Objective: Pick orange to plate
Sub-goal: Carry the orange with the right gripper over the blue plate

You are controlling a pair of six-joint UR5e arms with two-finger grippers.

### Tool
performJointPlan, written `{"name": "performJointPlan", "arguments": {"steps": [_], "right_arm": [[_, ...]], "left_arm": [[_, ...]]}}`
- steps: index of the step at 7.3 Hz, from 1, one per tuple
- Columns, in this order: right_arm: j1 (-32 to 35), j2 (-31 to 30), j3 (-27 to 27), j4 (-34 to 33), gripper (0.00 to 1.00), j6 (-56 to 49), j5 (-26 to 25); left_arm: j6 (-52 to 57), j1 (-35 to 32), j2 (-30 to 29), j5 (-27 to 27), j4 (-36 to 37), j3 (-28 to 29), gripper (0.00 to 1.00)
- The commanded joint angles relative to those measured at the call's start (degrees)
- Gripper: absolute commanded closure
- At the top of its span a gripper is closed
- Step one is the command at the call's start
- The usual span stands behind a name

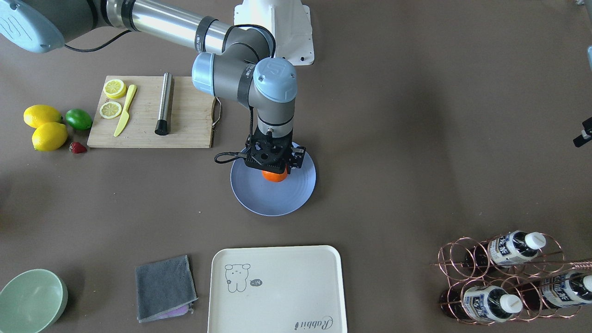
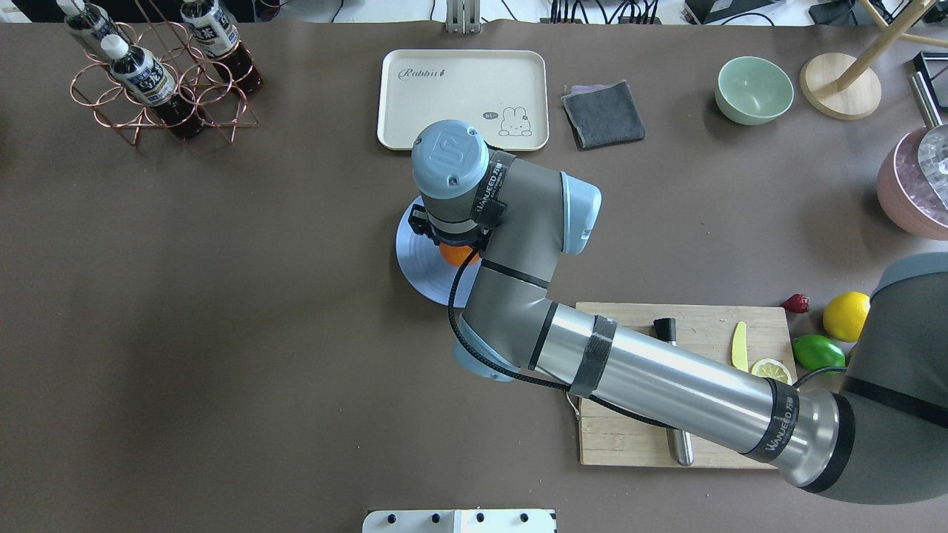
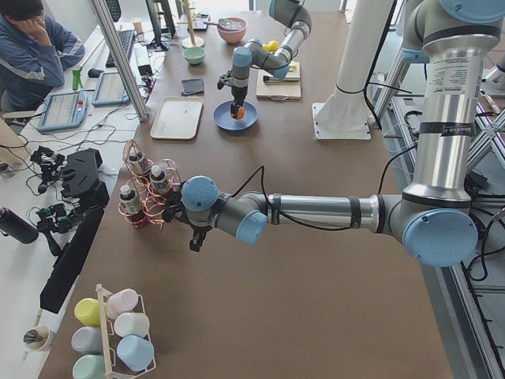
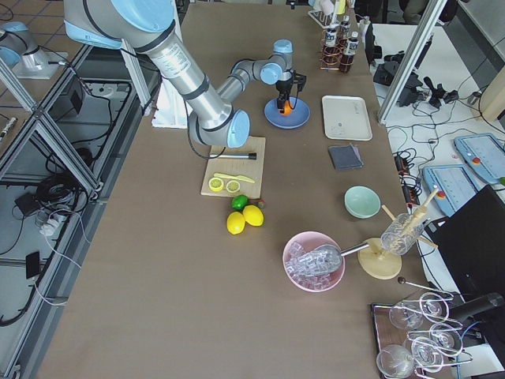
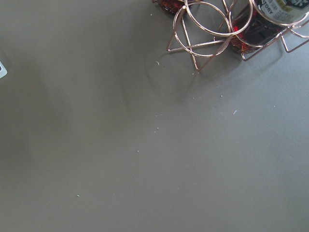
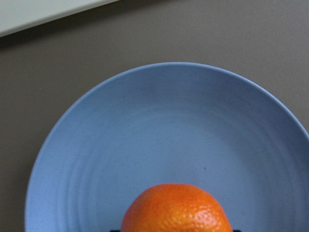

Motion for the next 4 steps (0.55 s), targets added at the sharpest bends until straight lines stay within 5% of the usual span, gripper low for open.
{"name": "performJointPlan", "arguments": {"steps": [1,2,4], "right_arm": [[-0.2,0.0,-0.5,0.0,0.78,-0.3,-0.5],[-0.3,0.0,-0.7,0.1,0.01,-0.6,-1.8],[0.4,0.0,0.0,0.1,0.0,-1.5,-1.7]], "left_arm": [[0.0,0.0,0.0,0.0,0.0,0.0,0.02],[0.0,0.0,0.0,0.0,0.0,0.1,0.02],[0.0,-0.6,0.0,0.0,0.1,0.1,0.02]]}}
